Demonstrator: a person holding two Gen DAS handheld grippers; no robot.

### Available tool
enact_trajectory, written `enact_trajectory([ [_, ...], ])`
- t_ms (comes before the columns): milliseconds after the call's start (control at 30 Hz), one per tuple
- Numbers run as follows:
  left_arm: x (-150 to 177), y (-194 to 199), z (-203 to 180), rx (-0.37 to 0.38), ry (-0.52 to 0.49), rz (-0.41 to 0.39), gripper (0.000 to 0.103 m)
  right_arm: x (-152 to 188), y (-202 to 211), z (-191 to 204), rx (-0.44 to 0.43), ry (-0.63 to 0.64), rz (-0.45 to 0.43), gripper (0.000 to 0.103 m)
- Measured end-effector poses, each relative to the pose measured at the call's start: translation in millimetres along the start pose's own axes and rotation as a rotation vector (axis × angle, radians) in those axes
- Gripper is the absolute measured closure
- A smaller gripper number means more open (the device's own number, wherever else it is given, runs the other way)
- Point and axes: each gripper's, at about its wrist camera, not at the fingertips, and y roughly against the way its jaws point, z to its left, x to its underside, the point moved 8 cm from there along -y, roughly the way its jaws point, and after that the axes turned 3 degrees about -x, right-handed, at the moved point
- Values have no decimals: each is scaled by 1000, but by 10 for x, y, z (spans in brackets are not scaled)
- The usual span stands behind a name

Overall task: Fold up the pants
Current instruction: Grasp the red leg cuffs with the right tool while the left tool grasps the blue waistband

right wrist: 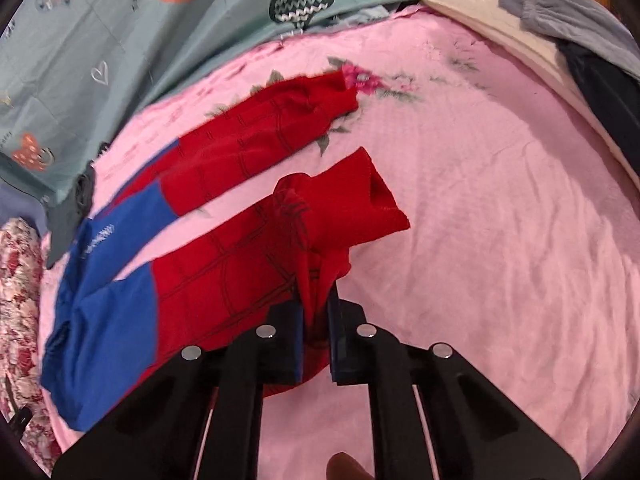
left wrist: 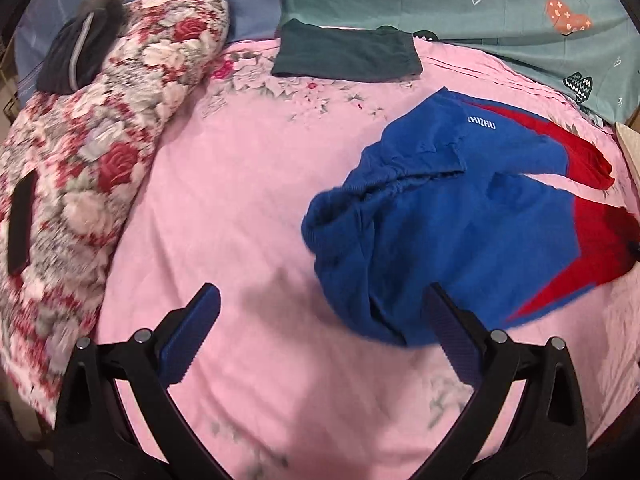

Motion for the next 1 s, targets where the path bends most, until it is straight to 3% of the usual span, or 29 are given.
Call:
enact_trajectory([
  [100, -154, -396, -9, 55, 7, 2, 4, 84, 373, -72, -13, -17, -21, 95],
  [200, -201, -802, -6, 79, 6, 55, 35, 225, 585, -203, -19, -60, -5, 95],
  [233, -177, -866, -22, 96, 9, 71, 65, 278, 623, -261, -14, -72, 4, 95],
  [267, -159, -943, -55, 145, 22, 93, 84, 324, 653, -295, -4, -72, 7, 95],
  [367, -116, -844, -37, 148, 33, 47, 87, 462, 746, -417, 14, -94, 22, 95],
  [500, 91, -471, 170, 194, 131, 6, 87, 599, 895, -570, 46, -95, 30, 95],
  [600, 525, -314, 280, 219, 171, 44, 87, 740, 951, -746, 81, -109, 65, 94],
  [633, 649, -329, 287, 201, 149, 60, 81, 805, 918, -806, 92, -118, 101, 90],
  [700, 946, -417, 317, 113, 109, 120, 55, 961, 849, -997, 199, -143, 204, 60],
  [733, 1018, -412, 377, 83, 118, 123, 35, 1013, 873, -1094, 273, -163, 242, 59],
  [800, 1014, -332, 478, 78, 163, 89, 25, 1030, 1083, -1107, 308, -278, 237, 59],
  [833, 987, -295, 503, 85, 173, 77, 22, 1002, 1151, -1018, 303, -283, 218, 59],
  [933, 905, -257, 496, 86, 153, 43, 21, 831, 1172, -27, 186, -4, 131, 59],
  [1000, 888, -271, 451, 78, 122, 29, 22, 871, 920, 943, -35, 184, 140, 58],
])
